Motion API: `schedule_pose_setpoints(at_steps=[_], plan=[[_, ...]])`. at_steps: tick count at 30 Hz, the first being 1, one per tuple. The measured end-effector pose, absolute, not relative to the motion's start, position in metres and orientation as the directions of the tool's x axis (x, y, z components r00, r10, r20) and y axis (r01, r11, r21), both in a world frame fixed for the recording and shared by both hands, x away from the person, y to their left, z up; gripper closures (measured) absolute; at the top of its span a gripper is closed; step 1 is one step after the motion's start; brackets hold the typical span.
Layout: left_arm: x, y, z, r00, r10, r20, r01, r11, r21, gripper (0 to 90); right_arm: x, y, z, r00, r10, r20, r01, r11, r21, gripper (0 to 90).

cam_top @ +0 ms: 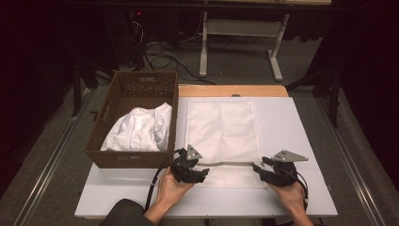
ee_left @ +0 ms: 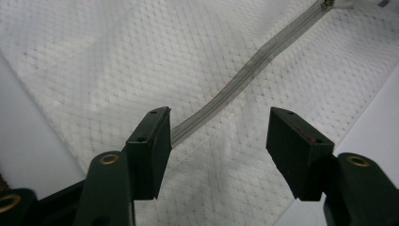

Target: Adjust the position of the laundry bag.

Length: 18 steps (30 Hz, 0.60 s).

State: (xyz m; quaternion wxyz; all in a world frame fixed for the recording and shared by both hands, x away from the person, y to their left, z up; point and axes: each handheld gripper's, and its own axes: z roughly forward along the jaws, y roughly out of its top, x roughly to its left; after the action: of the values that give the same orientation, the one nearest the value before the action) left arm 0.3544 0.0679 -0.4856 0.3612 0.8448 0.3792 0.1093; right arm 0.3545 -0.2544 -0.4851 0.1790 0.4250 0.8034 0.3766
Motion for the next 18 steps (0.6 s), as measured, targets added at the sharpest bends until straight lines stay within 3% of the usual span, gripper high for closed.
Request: schedule_pose_setpoints(at_steps=[14,16,18], plan=[[0.352,0.059,-0.481,0.708,0.696,-0.115,0.567,-0.465,0.680,39.9,0.356,-0.263,-0.482,-0.551,0.833,0.057,0.569,0.325,0.755,58.3],[0.348,0.050,-0.478,0.728,0.683,-0.060,0.532,-0.507,0.678,40.4,0.356,-0.269,-0.479,-0.538,0.840,0.068,0.576,0.307,0.758,60.5],[0.349,0.046,-0.478,0.733,0.677,-0.065,0.532,-0.511,0.676,41.1,0.356,-0.275,-0.476,-0.530,0.844,0.087,0.580,0.286,0.763,63.1]])
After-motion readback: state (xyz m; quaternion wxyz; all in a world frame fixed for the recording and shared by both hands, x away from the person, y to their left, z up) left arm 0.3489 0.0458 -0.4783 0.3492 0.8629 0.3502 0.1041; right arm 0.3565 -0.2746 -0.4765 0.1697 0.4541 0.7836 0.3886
